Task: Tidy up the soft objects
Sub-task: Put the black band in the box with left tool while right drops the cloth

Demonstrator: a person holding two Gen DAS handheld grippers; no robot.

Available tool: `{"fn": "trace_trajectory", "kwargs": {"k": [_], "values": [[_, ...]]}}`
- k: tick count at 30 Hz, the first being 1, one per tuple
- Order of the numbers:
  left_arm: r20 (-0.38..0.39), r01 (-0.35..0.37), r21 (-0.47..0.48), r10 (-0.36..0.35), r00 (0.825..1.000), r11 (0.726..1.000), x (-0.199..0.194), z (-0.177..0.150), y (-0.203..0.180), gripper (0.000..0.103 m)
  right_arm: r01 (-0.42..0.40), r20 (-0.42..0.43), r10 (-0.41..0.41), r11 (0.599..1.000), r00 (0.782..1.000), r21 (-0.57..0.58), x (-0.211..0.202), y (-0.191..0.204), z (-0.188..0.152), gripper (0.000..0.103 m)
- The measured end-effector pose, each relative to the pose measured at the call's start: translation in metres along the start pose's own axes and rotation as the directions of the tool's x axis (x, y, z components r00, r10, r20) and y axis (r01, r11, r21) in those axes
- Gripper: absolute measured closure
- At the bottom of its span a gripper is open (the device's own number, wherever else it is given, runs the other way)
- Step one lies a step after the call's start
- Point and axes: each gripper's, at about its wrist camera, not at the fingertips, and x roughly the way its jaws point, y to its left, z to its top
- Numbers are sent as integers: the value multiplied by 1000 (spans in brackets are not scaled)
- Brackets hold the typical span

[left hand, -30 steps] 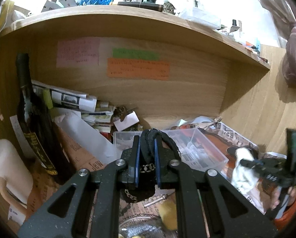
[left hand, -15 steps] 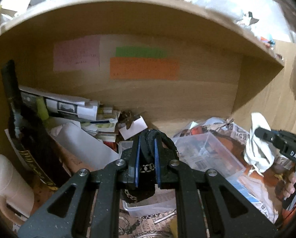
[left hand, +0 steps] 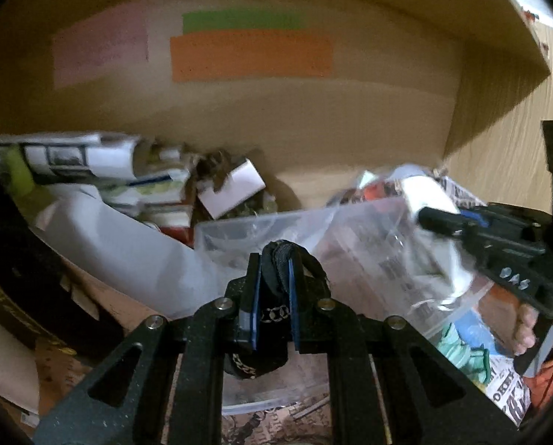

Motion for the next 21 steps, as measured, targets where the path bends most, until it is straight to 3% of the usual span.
{"fn": "trace_trajectory", "kwargs": {"k": [8, 11, 12, 13, 14, 19, 21], "values": [[-69, 9, 27, -7, 998, 1000, 15, -5, -4, 89, -28, -134, 24, 999, 991, -27, 30, 8, -12, 94], [-100, 20, 29, -17, 995, 999, 16, -5, -5, 74, -39, -162, 35, 999, 986, -26, 31, 7, -13, 93], [-110, 23, 27, -20, 994, 999, 17, -6, -5, 63, -43, -167, 38, 999, 985, -23, 32, 7, -12, 92], [-113, 24, 24, -21, 993, 999, 18, -6, -5, 55, -47, -172, 43, 999, 984, -21, 32, 7, -12, 89], [-113, 23, 24, -20, 993, 999, 17, -7, -5, 51, -50, -175, 46, 999, 983, -19, 31, 7, -12, 86], [-105, 26, 25, -23, 994, 999, 7, -5, -5, 32, -28, -130, 24, 999, 991, -30, 16, 9, -9, 53], [-98, 31, 17, -29, 995, 999, 2, -3, -3, 26, -24, -107, 20, 999, 994, -37, 8, 11, -7, 47]]}}
